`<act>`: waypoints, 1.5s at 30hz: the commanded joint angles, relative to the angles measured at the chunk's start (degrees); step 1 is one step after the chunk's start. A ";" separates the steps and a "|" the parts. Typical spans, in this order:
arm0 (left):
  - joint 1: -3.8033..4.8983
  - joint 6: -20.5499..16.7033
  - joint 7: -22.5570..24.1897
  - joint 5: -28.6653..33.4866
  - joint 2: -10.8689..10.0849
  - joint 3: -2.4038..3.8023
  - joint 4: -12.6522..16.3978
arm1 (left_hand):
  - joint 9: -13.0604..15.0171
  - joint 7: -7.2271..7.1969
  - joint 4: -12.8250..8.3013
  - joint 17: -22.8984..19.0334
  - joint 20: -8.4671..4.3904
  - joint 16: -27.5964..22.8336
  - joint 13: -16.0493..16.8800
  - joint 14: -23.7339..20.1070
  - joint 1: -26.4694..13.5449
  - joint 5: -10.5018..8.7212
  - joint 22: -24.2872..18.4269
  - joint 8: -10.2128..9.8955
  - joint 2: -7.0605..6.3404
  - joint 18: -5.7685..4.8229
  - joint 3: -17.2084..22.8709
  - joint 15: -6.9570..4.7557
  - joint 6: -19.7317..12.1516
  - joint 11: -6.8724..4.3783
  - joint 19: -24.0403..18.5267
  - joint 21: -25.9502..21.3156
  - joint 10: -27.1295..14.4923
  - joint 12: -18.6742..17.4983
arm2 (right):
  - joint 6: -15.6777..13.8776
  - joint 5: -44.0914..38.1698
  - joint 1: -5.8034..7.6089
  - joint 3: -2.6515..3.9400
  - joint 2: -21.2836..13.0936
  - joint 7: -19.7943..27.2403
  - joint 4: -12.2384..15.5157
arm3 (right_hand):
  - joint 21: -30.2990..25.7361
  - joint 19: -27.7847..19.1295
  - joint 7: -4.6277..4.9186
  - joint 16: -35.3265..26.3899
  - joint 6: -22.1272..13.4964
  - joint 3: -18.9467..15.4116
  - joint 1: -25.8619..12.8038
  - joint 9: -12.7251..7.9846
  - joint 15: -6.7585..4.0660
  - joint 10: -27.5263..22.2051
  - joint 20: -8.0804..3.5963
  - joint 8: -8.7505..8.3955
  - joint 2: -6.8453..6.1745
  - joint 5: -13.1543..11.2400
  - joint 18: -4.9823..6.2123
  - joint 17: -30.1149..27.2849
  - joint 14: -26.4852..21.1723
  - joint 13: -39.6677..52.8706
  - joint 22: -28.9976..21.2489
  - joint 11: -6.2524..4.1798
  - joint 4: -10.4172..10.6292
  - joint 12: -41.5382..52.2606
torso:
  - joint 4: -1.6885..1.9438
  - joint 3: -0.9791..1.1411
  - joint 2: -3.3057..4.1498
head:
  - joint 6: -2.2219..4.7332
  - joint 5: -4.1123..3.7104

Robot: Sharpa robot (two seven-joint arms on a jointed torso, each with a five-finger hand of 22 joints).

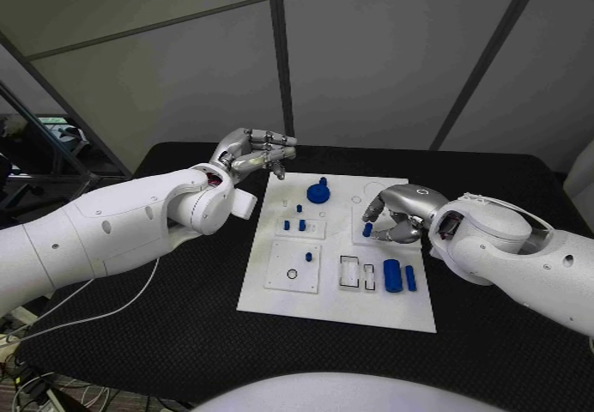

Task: Assemble the parts on the task board

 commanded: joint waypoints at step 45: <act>0.11 0.81 0.55 -0.18 -0.25 0.04 0.33 | -0.07 0.05 -0.11 -0.16 0.17 -0.03 0.10 -0.23 -0.28 0.32 -0.06 -0.11 0.30 -0.61 0.12 0.11 -0.37 -0.08 -0.25 -0.30 -0.39 0.53 | 1.29 -1.84 0.07 -0.08 2.58 -0.85 -1.51 | 5.56 3.93 -0.83 3.69 7.61 6.49 1.34 1.29 -1.97 12.69 -1.32 1.52 2.39 -1.73 -0.65 4.45 1.74 0.61 6.89 -2.01 1.66 0.53 | -0.11 0.05 -0.04 | -0.63 0.42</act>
